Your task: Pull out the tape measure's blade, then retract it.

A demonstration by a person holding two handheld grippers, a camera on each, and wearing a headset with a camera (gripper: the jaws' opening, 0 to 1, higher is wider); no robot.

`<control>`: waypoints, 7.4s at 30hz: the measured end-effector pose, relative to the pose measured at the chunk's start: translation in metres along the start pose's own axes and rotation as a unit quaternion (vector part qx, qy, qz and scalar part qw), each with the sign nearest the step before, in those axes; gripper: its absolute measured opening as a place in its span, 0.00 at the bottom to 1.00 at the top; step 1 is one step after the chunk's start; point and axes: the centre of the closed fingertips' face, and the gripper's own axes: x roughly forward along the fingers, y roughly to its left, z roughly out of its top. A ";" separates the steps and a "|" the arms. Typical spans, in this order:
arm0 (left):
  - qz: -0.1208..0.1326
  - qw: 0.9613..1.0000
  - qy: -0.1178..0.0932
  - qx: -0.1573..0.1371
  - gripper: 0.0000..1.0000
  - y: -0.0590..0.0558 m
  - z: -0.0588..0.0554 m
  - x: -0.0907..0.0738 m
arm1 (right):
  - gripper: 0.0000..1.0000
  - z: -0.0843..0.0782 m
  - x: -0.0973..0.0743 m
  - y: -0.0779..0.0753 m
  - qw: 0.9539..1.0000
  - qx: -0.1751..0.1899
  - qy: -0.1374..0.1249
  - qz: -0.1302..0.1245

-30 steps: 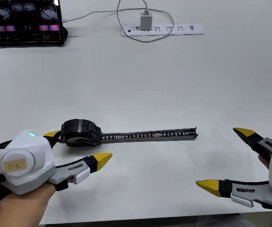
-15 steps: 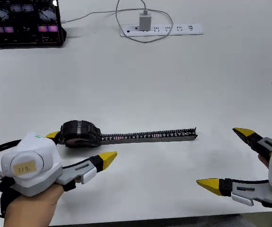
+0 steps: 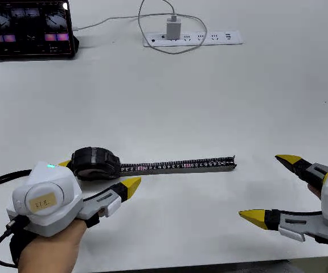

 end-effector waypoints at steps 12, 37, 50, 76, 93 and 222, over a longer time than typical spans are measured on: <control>0.044 0.999 0.007 -0.010 0.80 0.011 0.000 0.006 | 0.75 0.004 0.003 -0.011 1.000 -0.022 0.009 0.008; 0.086 0.994 0.007 -0.061 0.64 0.028 0.002 0.010 | 0.59 0.000 0.010 -0.016 0.999 -0.045 0.027 0.015; 0.093 0.993 0.011 -0.070 0.61 0.031 0.000 0.012 | 0.58 0.003 0.013 -0.017 0.998 -0.053 0.028 0.018; 0.088 0.993 0.010 -0.074 0.60 0.032 -0.001 0.013 | 0.51 0.009 0.034 -0.027 0.982 -0.148 0.079 0.084; 0.088 0.993 0.012 -0.074 0.61 0.032 -0.002 0.013 | 0.45 0.007 0.051 -0.020 0.966 -0.178 0.120 0.143; 0.071 0.992 0.030 -0.102 0.57 0.033 -0.001 0.012 | 0.10 -0.005 0.089 -0.010 0.932 -0.232 0.176 0.216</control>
